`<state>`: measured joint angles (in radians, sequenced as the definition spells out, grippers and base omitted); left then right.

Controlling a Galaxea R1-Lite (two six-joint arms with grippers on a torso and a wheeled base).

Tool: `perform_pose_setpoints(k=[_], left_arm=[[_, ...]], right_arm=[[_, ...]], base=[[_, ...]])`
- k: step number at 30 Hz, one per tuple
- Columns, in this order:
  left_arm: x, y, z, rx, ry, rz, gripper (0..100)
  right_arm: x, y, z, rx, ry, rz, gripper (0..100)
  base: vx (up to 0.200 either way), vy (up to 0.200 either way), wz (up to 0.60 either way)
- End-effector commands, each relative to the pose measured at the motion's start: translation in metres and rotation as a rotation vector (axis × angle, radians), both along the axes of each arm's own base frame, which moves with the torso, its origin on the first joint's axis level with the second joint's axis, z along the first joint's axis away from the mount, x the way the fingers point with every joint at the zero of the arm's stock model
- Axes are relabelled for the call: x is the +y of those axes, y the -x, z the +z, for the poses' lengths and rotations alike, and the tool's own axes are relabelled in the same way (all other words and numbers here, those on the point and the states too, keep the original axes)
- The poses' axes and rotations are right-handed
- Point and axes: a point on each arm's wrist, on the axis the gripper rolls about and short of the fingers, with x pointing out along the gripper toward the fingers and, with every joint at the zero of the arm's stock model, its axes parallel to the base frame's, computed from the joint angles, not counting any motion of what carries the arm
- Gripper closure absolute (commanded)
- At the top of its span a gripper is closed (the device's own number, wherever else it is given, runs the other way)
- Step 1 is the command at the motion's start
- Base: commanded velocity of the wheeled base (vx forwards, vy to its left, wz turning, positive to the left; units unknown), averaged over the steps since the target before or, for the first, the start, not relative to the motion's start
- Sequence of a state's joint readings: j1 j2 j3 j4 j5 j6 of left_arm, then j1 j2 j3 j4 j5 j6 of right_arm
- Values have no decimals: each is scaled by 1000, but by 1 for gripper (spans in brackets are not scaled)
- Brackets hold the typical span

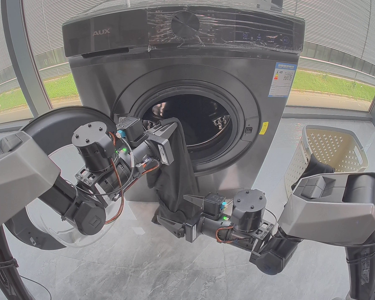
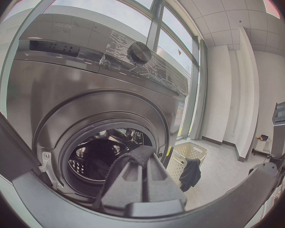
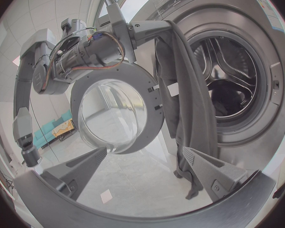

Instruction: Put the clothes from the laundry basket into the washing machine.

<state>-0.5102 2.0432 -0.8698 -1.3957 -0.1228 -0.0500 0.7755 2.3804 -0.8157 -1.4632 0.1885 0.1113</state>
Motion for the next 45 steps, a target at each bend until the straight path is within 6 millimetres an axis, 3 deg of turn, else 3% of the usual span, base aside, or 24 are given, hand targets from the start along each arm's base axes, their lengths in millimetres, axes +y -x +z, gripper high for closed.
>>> perform_pose_setpoints(k=[1,4,7,10,19,24,29,35,37,39,41,45], left_arm=[[0,0,0,2,0,-1,100],[1,1,0,1,-1,-1,100],[2,1,1,-1,1,4,100],[4,0,2,-2,2,10,100],[5,0,2,-5,3,9,100],[5,1,1,-4,2,9,100],[5,0,-1,2,0,10,100],[4,-1,-3,7,-3,10,100],[3,-1,-4,8,-4,9,100],[3,0,-3,7,-3,7,100],[2,1,-3,8,-2,2,100],[3,2,-1,3,2,8,100]], right_arm=[[14,-13,-2,54,-41,-3,0],[20,-22,-1,65,-64,-11,0],[23,-32,-13,62,-65,-32,0],[14,-42,-24,51,-32,-71,0],[-16,-61,-27,-18,47,-201,0],[-17,-65,-26,-25,44,-223,0],[-15,-53,-33,-3,68,-190,0],[-3,-6,-43,75,132,-27,0],[13,5,-40,70,111,25,0],[22,4,-34,57,82,35,0],[36,-12,-23,18,11,26,0],[44,-36,-27,-14,-29,-6,0]], base=[[0,0,0],[0,0,0],[0,0,0],[0,0,0],[0,0,0],[0,0,0],[0,0,0],[0,0,0],[0,0,0],[0,0,0],[0,0,0],[0,0,0]])
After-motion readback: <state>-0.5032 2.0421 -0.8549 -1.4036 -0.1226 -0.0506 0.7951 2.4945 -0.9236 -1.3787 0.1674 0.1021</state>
